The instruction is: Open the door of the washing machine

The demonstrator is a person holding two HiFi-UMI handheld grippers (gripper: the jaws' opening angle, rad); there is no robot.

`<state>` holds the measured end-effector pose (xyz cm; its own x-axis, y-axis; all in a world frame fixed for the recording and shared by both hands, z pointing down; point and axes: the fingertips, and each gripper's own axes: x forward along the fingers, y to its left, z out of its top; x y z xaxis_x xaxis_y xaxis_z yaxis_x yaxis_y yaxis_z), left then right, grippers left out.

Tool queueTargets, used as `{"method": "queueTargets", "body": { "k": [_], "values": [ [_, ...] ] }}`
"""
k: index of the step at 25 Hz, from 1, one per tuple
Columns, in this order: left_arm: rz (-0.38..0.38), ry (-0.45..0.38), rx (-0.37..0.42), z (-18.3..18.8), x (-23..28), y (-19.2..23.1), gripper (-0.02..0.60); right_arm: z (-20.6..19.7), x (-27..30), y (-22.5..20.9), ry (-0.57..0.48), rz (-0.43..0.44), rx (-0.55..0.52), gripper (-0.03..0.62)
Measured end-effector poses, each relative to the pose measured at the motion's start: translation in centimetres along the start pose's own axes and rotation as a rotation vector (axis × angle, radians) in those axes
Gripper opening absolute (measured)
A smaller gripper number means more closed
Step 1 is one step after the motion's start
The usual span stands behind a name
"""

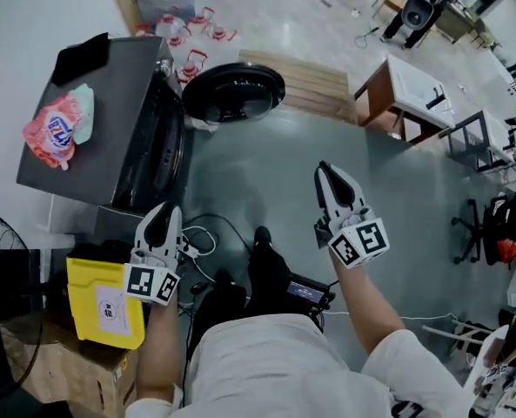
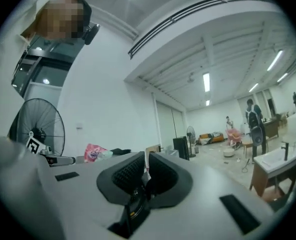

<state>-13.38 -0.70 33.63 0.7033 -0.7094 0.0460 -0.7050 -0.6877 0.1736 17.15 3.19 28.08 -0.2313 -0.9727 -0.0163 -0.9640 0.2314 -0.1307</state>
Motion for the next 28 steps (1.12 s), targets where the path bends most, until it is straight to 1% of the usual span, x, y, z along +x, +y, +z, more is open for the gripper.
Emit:
{"method": "queueTargets", "body": {
  "k": [3,6,9,11,12,14,17,21,24,26,28],
  "values": [
    [-0.009,-0.033,0.031,3.9,-4.1,-1.0,0.039,4.5,-4.0,3.3,-0.063,0.002,-0.032,0.049],
    [-0.001,-0.081,0.058,7.6,-7.3,-2.1,0.028,7.6,-7.4,6.1,-0.099,0.014,-0.089,0.049],
    [0.01,-0.131,0.088,10.5,-9.1,-3.6,0.018,8.7,-9.2,8.0,-0.11,0.046,-0.161,0.049],
    [0.005,-0.144,0.104,11.2,-9.9,-5.1,0.017,8.1,-10.3,9.0,-0.099,0.062,-0.21,0.049],
    [0.003,-0.145,0.107,11.2,-10.4,-6.0,0.016,7.5,-11.0,9.3,-0.089,0.066,-0.217,0.049],
    [0.006,-0.147,0.097,10.9,-11.1,-7.8,0.017,6.3,-12.7,9.4,-0.076,0.065,-0.193,0.049],
    [0.037,-0.148,0.083,10.3,-11.7,-10.4,0.017,5.1,-15.2,8.9,-0.062,0.067,-0.154,0.049],
    [0.074,-0.105,0.084,8.3,-12.1,-14.5,0.017,4.5,-18.8,7.3,-0.034,0.088,-0.145,0.049],
    [0.1,-0.078,0.087,6.8,-12.2,-17.5,0.017,3.7,-21.3,5.6,-0.017,0.074,-0.132,0.049],
    [0.117,-0.068,0.101,6.2,-12.3,-19.3,0.017,2.9,-22.4,4.3,-0.001,0.06,-0.118,0.048],
    [0.13,-0.056,0.119,5.9,-12.7,-20.7,0.018,2.4,-23.0,3.6,0.007,0.068,-0.112,0.048]
  ]
}}
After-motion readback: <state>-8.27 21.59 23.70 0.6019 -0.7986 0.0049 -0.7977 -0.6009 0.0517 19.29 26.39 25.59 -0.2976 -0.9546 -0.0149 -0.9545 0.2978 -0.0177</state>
